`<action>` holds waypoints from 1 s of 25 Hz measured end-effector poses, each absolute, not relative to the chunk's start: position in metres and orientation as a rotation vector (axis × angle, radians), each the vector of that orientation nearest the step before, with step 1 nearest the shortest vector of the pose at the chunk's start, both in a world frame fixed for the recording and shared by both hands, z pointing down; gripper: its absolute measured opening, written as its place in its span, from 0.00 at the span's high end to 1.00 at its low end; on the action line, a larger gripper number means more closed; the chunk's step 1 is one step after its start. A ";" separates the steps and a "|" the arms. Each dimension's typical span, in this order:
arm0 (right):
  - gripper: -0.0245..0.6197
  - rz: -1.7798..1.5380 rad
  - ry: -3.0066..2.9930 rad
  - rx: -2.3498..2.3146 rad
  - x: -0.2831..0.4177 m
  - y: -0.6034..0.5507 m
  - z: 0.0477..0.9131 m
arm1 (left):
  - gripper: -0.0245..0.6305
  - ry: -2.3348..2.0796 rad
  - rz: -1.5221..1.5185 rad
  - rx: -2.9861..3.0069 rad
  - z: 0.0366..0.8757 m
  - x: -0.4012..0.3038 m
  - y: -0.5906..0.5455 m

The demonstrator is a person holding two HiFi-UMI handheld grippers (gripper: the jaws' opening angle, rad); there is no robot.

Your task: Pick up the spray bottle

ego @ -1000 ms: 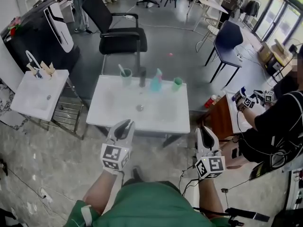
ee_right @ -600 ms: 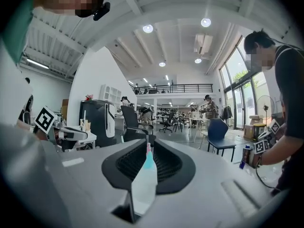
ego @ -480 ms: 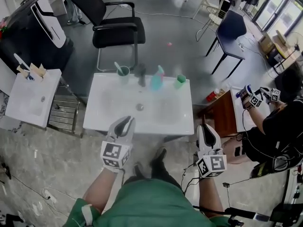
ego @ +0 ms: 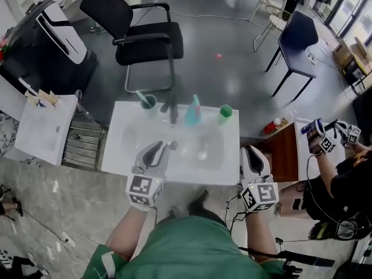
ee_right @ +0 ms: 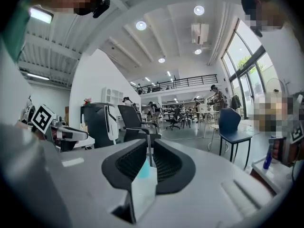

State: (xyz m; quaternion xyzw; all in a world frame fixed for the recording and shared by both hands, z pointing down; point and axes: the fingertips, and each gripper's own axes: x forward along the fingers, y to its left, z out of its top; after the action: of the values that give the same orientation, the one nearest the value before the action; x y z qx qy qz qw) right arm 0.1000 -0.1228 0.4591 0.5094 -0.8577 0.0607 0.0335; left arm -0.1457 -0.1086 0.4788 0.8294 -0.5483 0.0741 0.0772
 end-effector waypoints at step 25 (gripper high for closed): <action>0.89 0.360 -2.639 1.578 0.150 -0.242 0.475 | 0.65 -1.590 0.442 2.452 0.519 -0.065 -0.246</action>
State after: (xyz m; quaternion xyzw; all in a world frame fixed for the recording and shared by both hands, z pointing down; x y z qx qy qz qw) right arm 0.1497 -0.2417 0.4753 0.5096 -0.8522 0.1161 0.0226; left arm -0.0650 -0.2463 0.5188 0.8260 -0.5356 0.1489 0.0928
